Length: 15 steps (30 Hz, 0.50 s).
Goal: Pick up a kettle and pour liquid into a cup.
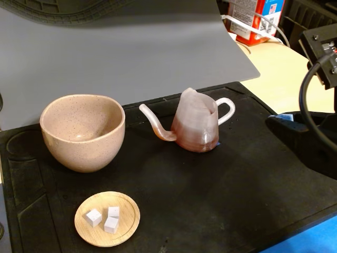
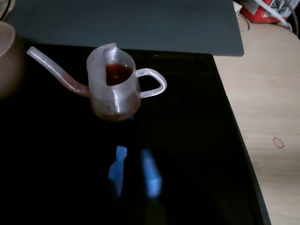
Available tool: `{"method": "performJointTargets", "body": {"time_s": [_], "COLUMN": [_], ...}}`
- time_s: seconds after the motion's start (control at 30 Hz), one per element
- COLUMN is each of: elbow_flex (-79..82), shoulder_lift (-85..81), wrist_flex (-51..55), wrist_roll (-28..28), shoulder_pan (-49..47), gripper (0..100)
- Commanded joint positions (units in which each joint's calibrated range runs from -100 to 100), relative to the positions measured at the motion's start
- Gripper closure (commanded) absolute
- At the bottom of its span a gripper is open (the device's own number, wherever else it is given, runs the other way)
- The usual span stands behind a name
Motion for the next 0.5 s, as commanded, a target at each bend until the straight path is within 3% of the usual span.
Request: {"method": "performJointTargets", "body": {"time_s": [0.0,0.2,0.27,0.37,0.47], "elbow_flex": [-3.74,-8.46,-9.91,-10.0,-11.18], "shoulder_lift": [2.25,7.36,12.65,15.56,15.73], "wrist_flex": [-1.06,-1.23,-7.89,-8.5,-8.5], "wrist_roll": [0.14,0.14,0.14,4.55,4.5], "shoulder_pan": [-0.07,-0.07,0.01,1.83,2.06], "gripper": [87,87,86,86,86]}}
